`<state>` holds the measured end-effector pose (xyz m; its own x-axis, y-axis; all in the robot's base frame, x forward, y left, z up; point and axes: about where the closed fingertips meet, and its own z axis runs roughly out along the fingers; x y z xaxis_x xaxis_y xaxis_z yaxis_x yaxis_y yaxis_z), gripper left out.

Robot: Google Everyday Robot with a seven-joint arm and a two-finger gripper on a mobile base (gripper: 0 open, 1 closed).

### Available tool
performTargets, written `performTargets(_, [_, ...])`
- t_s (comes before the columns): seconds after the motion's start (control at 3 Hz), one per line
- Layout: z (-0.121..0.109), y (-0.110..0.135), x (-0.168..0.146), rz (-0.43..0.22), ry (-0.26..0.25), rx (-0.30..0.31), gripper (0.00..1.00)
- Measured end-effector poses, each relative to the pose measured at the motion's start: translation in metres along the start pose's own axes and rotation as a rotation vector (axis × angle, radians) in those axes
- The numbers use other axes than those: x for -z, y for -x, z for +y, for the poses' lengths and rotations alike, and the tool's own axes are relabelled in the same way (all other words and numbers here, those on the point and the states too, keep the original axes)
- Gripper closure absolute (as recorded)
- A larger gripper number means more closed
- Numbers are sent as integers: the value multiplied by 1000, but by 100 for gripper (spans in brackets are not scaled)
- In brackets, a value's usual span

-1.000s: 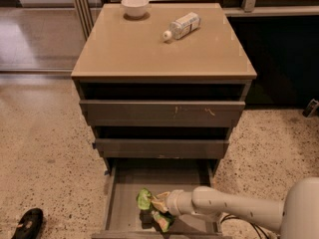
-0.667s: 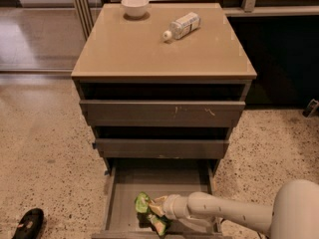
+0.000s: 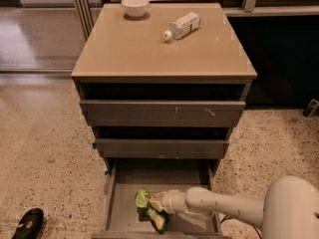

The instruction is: Place green rice chip bag into bottom drawer

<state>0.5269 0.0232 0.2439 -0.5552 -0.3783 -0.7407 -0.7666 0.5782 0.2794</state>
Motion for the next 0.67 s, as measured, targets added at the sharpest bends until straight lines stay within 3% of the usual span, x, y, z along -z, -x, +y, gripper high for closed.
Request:
performTargets(0.33, [-37, 7, -19, -8, -38, -40, 100])
performTargets(0.67, [-63, -4, -42, 14, -53, -78, 100])
